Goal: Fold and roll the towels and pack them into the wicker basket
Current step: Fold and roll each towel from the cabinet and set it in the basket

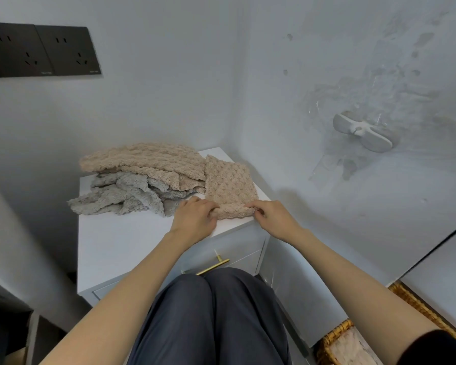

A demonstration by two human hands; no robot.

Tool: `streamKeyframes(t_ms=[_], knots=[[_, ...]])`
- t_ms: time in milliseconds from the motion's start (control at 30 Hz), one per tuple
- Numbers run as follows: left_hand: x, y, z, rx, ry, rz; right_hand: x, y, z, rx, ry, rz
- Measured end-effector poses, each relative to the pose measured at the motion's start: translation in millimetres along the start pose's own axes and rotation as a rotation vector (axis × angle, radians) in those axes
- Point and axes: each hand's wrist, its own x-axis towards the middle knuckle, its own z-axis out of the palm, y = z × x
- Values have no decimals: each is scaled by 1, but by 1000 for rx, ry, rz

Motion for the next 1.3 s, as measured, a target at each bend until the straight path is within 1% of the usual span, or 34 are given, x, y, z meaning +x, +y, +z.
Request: streamKeyframes(t_ms=[67, 167, 300, 400, 533, 633, 767, 867, 933, 1000, 1033, 1100, 1133, 1233, 1300], knots=[[1, 2, 1, -32, 43, -63, 1, -1, 0, 91, 11, 61], [4, 3, 1, -147, 37, -177, 2, -2, -2, 187, 34, 125], [6, -3, 4, -299, 32, -278, 6, -2, -1, 200, 39, 207], [10, -1, 5, -288, -7, -362, 7, -2, 1, 158, 6, 283], [14, 4, 10, -252, -23, -411, 8, -3, 4, 110, 13, 344], [15, 5, 11, -227, -5, -431, 12, -5, 7, 143, 53, 397], [15, 2, 12, -214, 43, -434, 14, -3, 11, 245, 143, 468], [15, -2, 14, -208, 56, -425, 13, -2, 17, 239, 236, 516], [16, -3, 15, -207, 65, -415, 12, -3, 19, 222, 280, 506], [17, -2, 16, -203, 69, -417, 12, -6, 19, 156, 336, 443], [17, -2, 16, -205, 67, -421, 12, -9, 19, 69, 381, 377], [18, -2, 17, -207, 60, -427, 12, -17, 21, -121, 480, 174], [18, -3, 17, -208, 57, -427, 12, -23, 23, -164, 502, 53], [18, -3, 16, -209, 52, -432, 7, -40, 38, -156, 414, -294], [18, -2, 14, -205, 54, -441, 4, -45, 50, -214, 344, -408]])
